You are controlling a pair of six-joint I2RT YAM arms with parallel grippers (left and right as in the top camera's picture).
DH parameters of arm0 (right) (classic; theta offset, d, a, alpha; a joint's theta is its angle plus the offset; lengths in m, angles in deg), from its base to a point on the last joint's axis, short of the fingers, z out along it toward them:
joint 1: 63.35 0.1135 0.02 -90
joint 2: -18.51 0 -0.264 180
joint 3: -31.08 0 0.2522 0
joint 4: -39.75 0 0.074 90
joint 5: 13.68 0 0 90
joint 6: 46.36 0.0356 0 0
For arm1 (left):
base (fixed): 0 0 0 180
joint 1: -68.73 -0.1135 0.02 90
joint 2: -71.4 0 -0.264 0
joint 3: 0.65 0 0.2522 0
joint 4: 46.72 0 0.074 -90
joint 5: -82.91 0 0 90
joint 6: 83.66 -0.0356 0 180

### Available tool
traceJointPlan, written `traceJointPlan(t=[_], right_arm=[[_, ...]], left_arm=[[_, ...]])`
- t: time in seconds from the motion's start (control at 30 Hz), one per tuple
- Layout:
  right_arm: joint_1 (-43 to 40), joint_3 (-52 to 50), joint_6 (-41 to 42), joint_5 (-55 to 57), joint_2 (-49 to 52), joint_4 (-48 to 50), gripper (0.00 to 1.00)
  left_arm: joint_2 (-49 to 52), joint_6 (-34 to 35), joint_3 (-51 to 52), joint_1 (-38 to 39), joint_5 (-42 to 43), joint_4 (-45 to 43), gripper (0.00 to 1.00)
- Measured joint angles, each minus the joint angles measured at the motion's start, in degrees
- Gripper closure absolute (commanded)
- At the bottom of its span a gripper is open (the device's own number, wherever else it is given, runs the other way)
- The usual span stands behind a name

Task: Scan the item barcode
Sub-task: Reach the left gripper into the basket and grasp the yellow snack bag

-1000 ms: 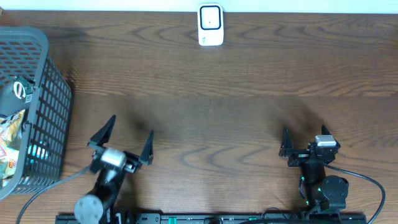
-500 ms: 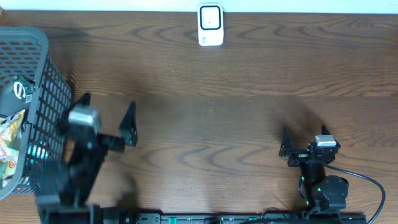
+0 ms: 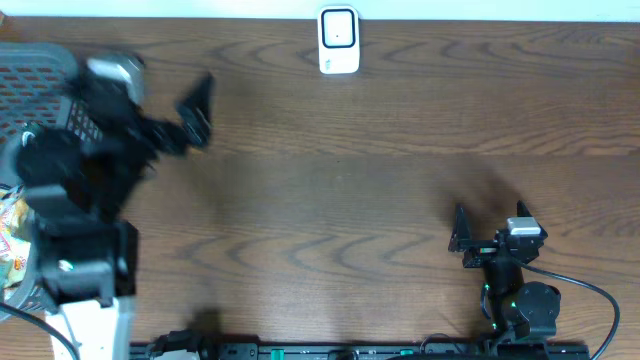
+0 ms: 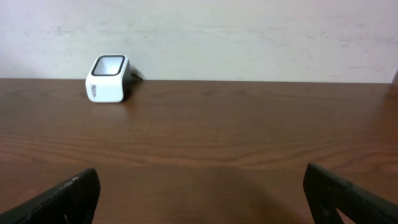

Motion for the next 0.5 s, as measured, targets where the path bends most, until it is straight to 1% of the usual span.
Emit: traceJointPlan(t=[0.07, 0.1, 0.13, 0.2, 0.23, 0.27, 0.33, 0.4, 0.5], right_arm=[[0.0, 0.0, -0.02, 0.0, 0.0, 0.0, 0.01], [0.0, 0.0, 0.0, 0.02, 0.02, 0.0, 0.01], [0.0, 0.0, -0.02, 0.0, 0.0, -0.02, 0.01], [0.0, 0.0, -0.02, 0.0, 0.04, 0.0, 0.01], [0.0, 0.0, 0.0, 0.0, 0.02, 0.0, 0.01], [0.0, 0.0, -0.02, 0.04, 0.0, 0.0, 0.01], [0.0, 0.0, -0.02, 0.02, 0.0, -0.02, 0.01], [0.0, 0.0, 0.0, 0.02, 0.0, 0.0, 0.01], [0.0, 0.0, 0.0, 0.02, 0.0, 0.0, 0.01]], left_arm=[[4.48, 1.07, -9.27, -3.96, -0.87, 6.38, 0.02], [5.86, 1.25, -11.72, -5.22, -1.36, 7.1, 0.02], [8.61, 1.55, -17.53, -8.07, -1.44, 12.81, 0.03], [14.12, 2.08, -27.26, -13.35, -2.29, 19.17, 0.02], [17.44, 2.32, -33.62, -16.65, -2.25, 26.47, 0.02], [20.41, 2.34, -38.29, -19.47, -2.75, 30.18, 0.02], [26.32, 2.54, -46.84, -25.33, -5.49, 38.25, 0.02], [30.6, 2.25, -50.86, -29.46, -9.42, 44.39, 0.02], [35.43, 1.25, -51.76, -33.55, -17.66, 51.19, 0.02]])
